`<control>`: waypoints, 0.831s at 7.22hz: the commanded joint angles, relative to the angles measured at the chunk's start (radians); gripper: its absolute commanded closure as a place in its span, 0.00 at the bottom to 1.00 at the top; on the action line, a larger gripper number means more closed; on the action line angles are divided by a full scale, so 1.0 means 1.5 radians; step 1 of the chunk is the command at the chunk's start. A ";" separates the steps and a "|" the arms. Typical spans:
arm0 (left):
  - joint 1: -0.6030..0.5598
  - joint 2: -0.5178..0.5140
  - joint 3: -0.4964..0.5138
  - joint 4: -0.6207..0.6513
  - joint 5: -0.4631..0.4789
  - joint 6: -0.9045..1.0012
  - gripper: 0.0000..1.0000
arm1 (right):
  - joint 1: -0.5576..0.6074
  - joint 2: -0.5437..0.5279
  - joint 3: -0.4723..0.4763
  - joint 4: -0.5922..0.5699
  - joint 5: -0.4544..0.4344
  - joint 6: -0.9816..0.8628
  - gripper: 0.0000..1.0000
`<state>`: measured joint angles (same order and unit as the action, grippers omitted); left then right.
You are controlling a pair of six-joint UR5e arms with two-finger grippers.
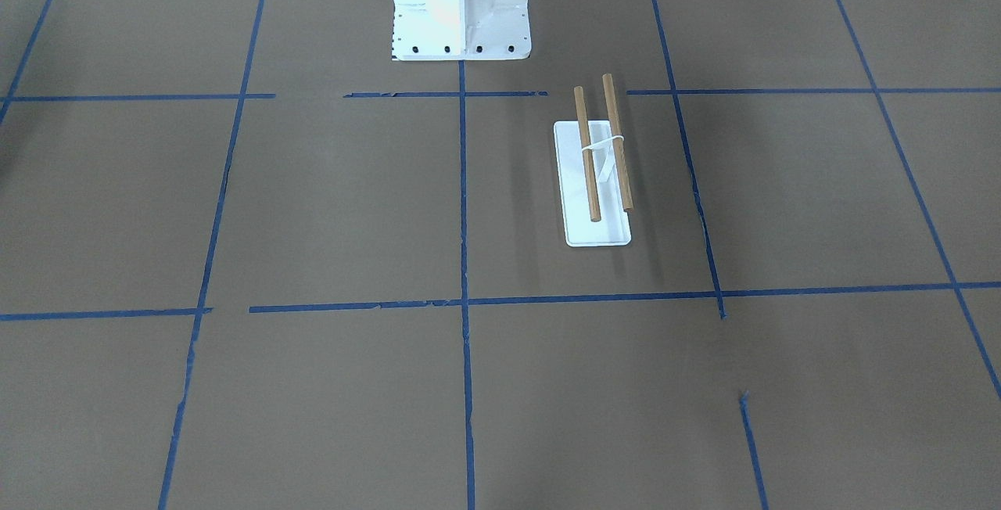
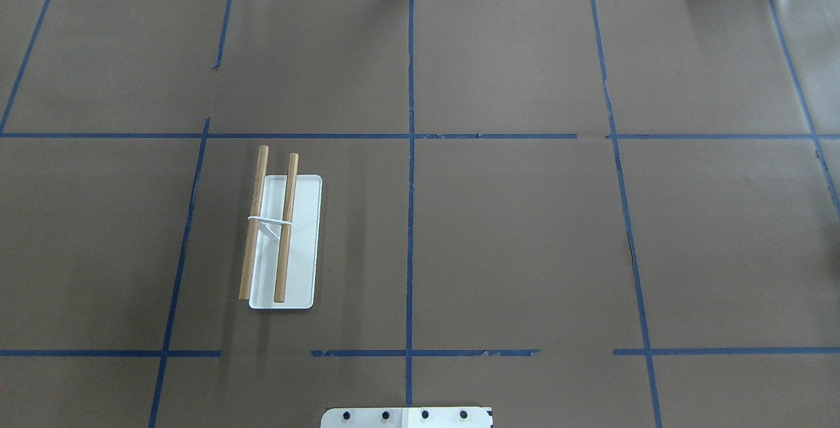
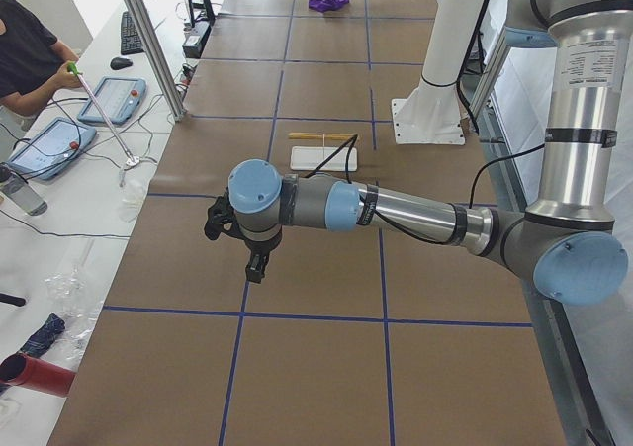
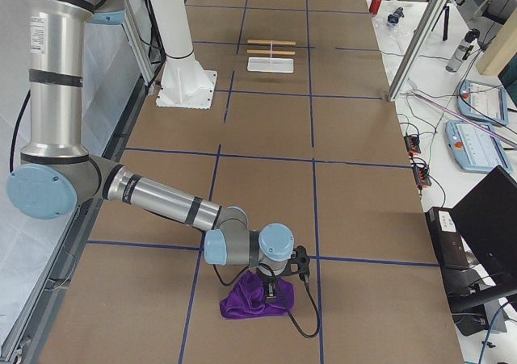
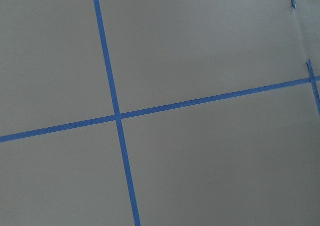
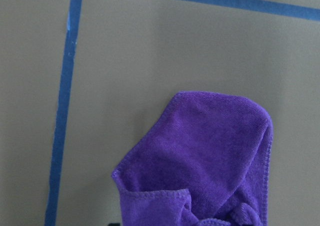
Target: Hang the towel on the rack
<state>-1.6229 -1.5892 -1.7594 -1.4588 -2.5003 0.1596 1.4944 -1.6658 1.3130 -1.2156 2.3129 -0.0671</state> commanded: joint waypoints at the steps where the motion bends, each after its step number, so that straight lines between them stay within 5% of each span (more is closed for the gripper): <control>1: 0.000 0.000 0.000 0.000 0.000 0.000 0.00 | -0.003 0.001 -0.012 -0.001 0.000 0.000 0.62; 2: 0.000 0.000 0.000 0.000 0.000 0.000 0.00 | -0.003 0.001 -0.014 -0.001 0.000 -0.002 0.93; 6: 0.000 0.000 -0.001 0.000 0.000 0.001 0.00 | -0.003 0.000 -0.011 0.001 0.007 0.004 1.00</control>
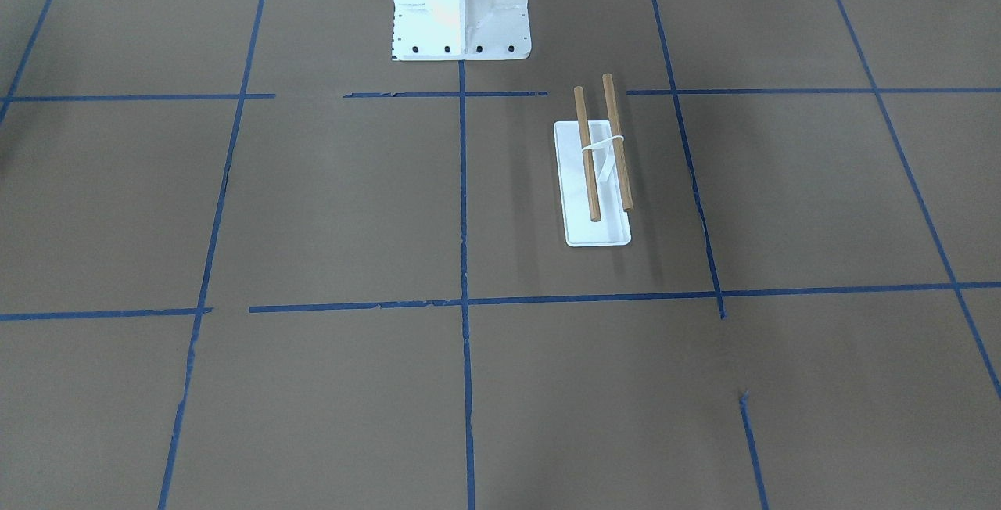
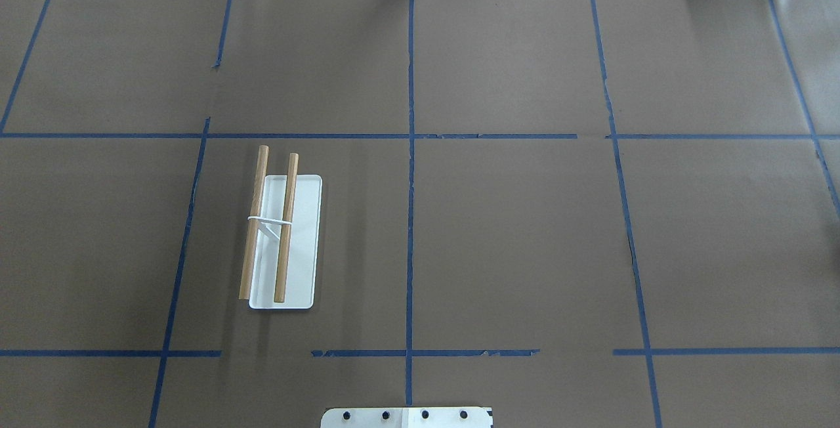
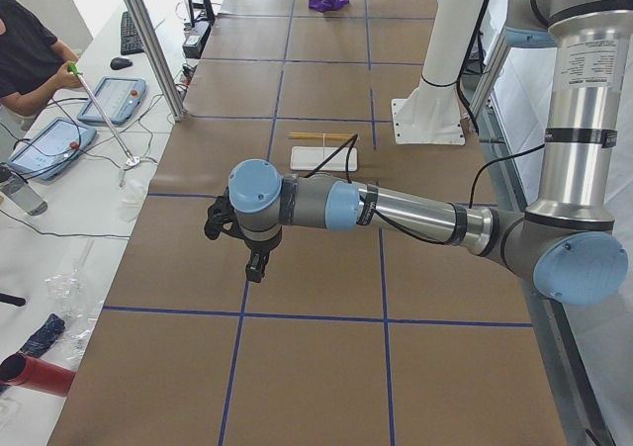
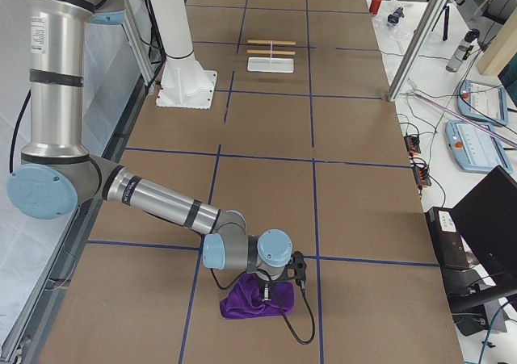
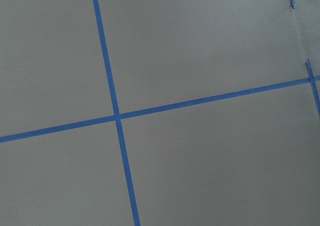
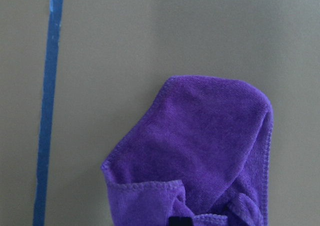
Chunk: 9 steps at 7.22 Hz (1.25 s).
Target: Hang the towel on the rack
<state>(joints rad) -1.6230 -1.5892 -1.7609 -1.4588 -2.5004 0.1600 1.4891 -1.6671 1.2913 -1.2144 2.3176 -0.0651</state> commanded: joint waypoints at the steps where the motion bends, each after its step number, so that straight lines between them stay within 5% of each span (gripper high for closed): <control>1: 0.000 -0.001 0.000 -0.002 0.000 0.002 0.00 | 0.001 0.001 0.045 -0.009 0.015 0.007 1.00; 5: 0.000 -0.004 0.001 -0.075 0.008 -0.002 0.00 | 0.002 -0.041 0.373 -0.133 0.088 0.217 1.00; 7: 0.005 -0.026 0.000 -0.079 0.006 -0.064 0.00 | -0.097 -0.028 0.515 -0.132 0.095 0.449 1.00; 9: 0.082 -0.031 -0.026 -0.219 0.000 -0.300 0.00 | -0.202 0.099 0.582 -0.132 0.092 0.778 1.00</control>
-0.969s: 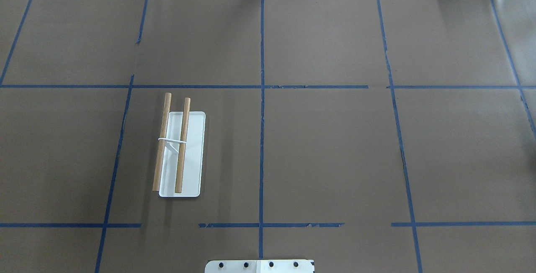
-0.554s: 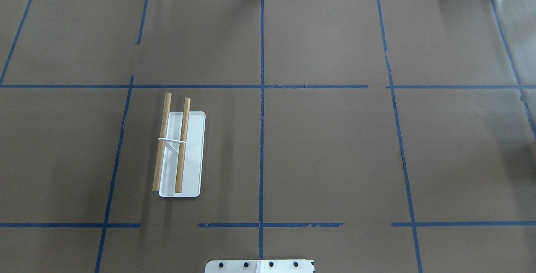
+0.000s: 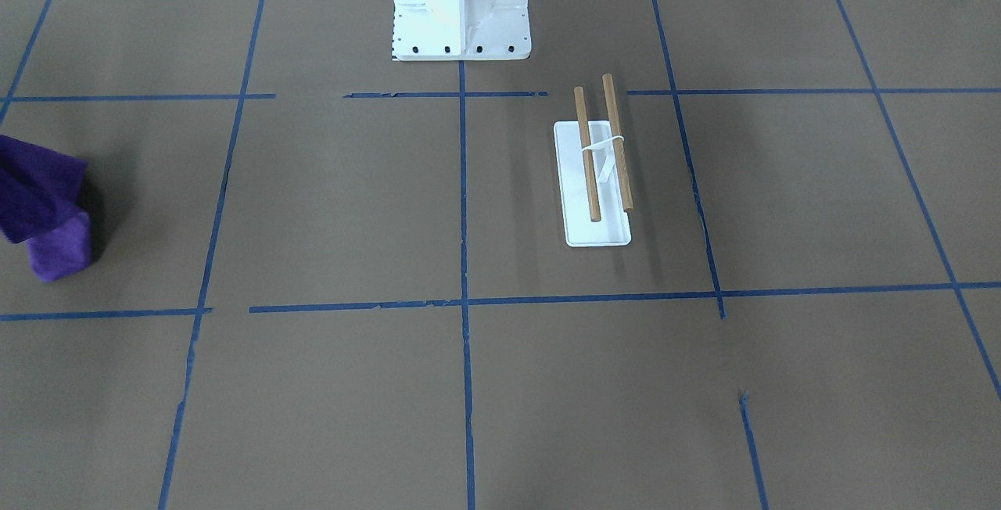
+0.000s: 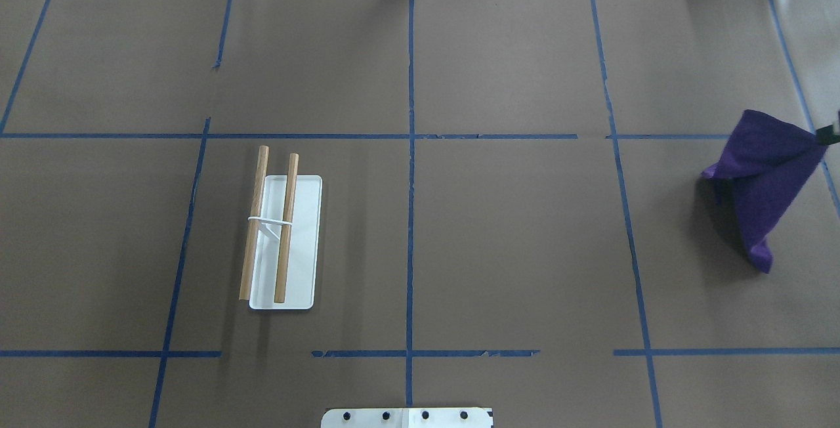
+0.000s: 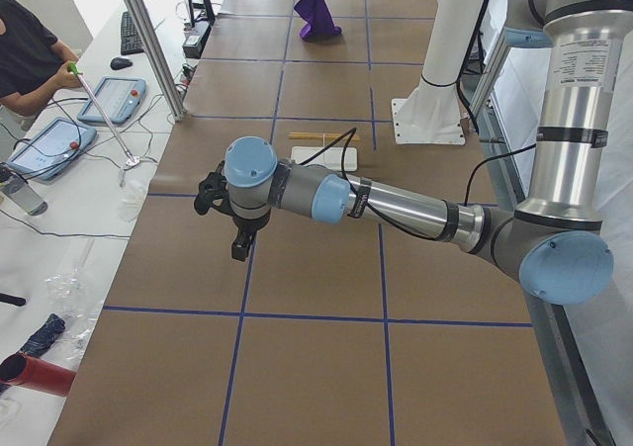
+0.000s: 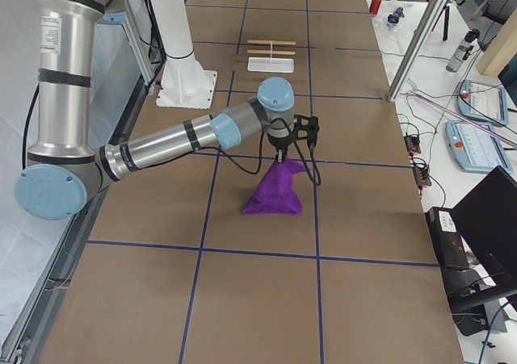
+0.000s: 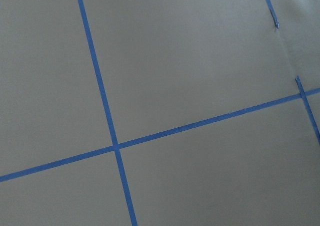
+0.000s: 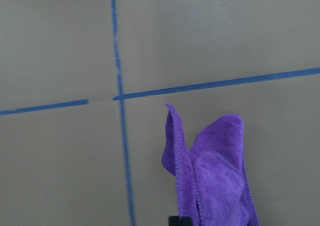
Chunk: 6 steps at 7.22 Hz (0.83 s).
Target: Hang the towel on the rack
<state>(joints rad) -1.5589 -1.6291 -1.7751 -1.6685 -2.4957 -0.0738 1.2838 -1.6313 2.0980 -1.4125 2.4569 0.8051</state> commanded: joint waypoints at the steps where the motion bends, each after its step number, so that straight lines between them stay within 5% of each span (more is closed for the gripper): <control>1: 0.093 -0.006 -0.041 -0.160 -0.002 -0.299 0.00 | -0.108 0.172 0.044 -0.001 -0.002 0.355 1.00; 3: 0.208 -0.062 -0.044 -0.311 -0.001 -0.606 0.00 | -0.207 0.316 0.038 -0.009 -0.056 0.544 1.00; 4: 0.267 -0.132 -0.036 -0.357 0.004 -0.824 0.00 | -0.266 0.361 0.037 -0.009 -0.136 0.617 1.00; 6: 0.398 -0.265 -0.029 -0.355 0.085 -1.121 0.00 | -0.310 0.424 0.024 -0.009 -0.212 0.723 1.00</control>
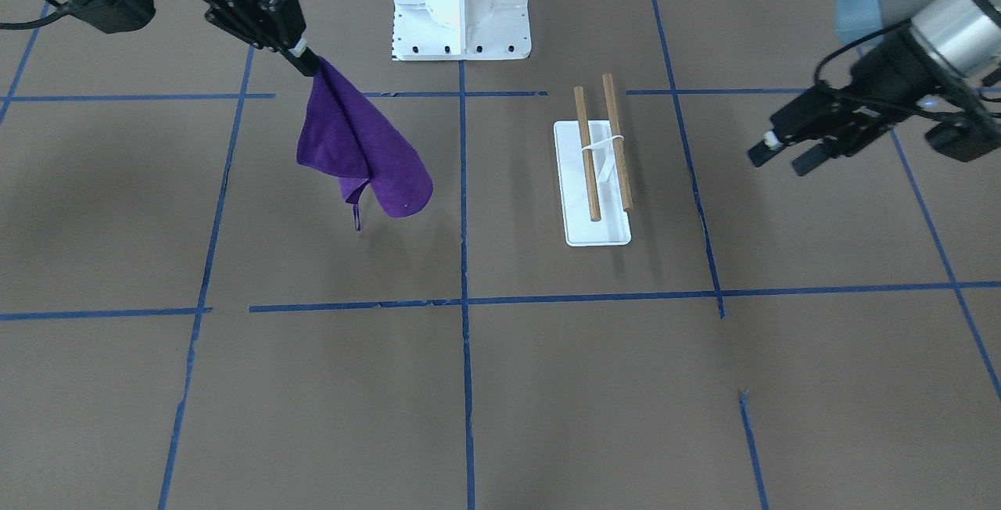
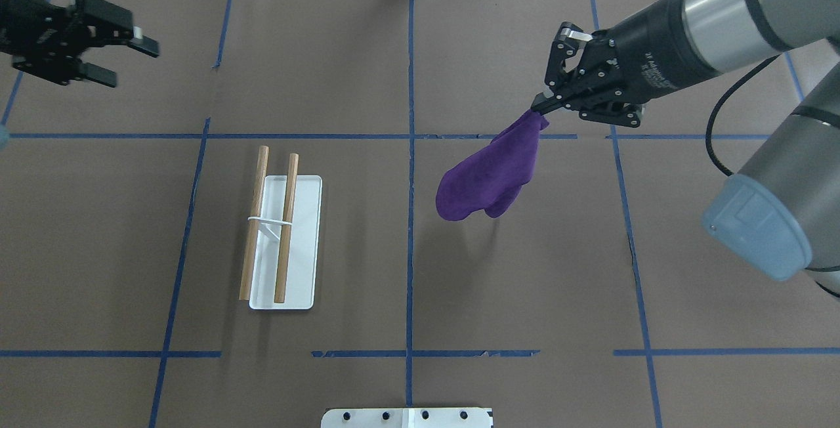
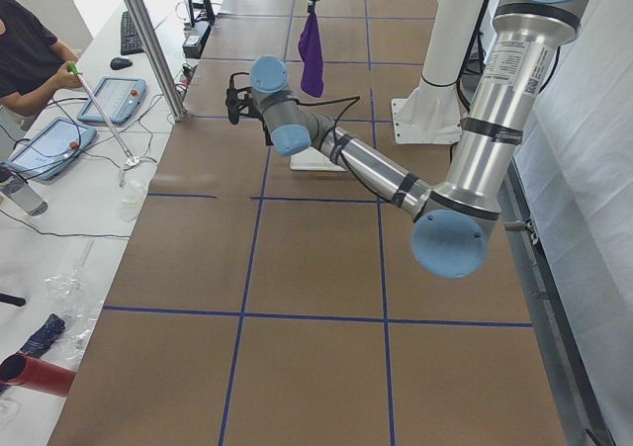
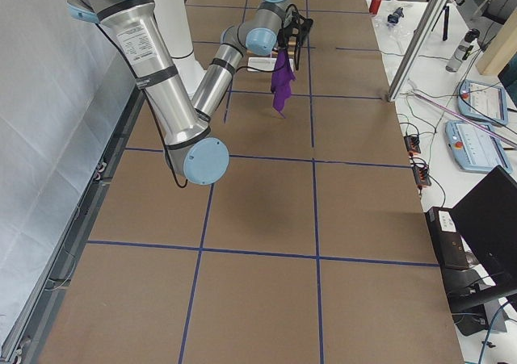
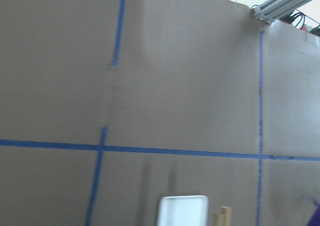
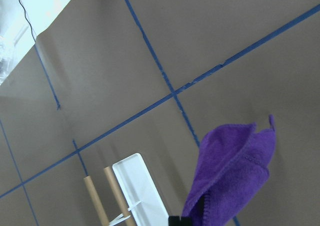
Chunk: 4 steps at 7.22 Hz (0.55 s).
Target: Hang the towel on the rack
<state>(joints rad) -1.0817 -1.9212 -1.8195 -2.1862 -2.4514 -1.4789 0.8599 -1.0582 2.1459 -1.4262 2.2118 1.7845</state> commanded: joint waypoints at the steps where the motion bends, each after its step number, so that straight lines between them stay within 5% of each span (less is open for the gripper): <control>1: 0.141 -0.095 -0.002 -0.009 0.110 -0.276 0.00 | -0.033 0.058 -0.011 0.000 -0.070 0.097 1.00; 4: 0.233 -0.139 0.033 -0.003 0.171 -0.465 0.00 | -0.035 0.106 -0.010 0.000 -0.092 0.146 1.00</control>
<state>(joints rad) -0.7724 -2.1060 -1.7930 -2.1932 -2.2164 -2.0690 0.8081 -0.9228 2.1300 -1.4266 2.0830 1.9817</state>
